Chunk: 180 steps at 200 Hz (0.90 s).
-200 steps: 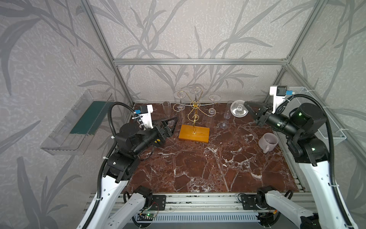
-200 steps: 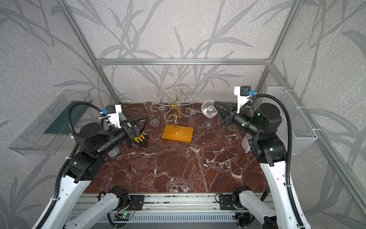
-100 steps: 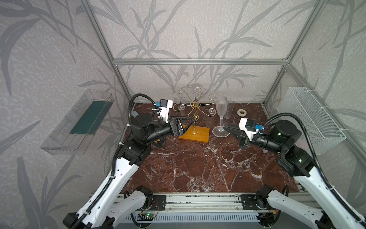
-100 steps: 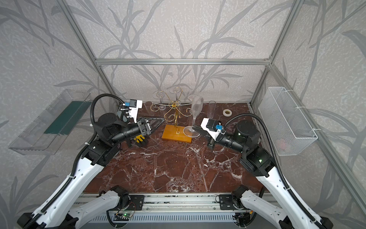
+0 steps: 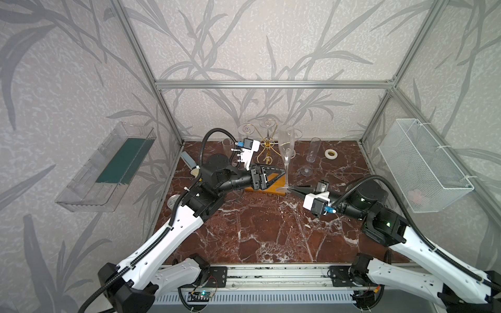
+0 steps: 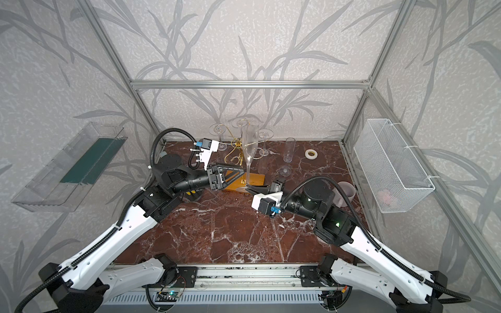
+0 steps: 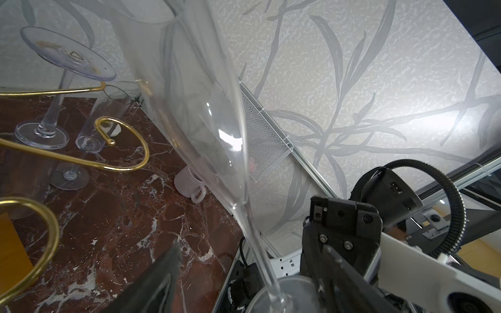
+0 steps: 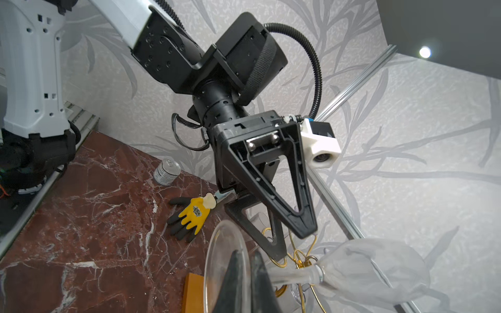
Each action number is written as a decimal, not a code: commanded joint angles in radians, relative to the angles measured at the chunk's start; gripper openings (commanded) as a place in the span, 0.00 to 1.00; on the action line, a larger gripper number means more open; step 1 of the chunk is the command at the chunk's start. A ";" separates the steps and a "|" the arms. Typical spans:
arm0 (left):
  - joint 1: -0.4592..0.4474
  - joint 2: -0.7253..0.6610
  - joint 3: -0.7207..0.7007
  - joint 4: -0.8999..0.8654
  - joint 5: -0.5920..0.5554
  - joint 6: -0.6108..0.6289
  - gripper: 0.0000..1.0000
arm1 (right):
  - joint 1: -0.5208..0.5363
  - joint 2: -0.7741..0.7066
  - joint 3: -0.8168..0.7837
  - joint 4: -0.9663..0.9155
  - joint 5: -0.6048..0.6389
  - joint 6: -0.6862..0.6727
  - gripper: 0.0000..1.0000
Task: Take the wine glass off the wine glass rack
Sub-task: Pick up the wine glass from the wine glass rack.
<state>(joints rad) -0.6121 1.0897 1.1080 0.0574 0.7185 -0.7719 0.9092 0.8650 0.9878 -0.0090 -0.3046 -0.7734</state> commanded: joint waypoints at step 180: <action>-0.039 0.020 -0.041 0.183 0.058 -0.131 0.00 | 0.083 0.025 -0.024 0.054 0.083 -0.292 0.28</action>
<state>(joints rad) -0.6453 1.1339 1.0805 0.1715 0.7788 -0.8841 0.9806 0.8898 0.9504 0.0433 -0.2188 -1.0458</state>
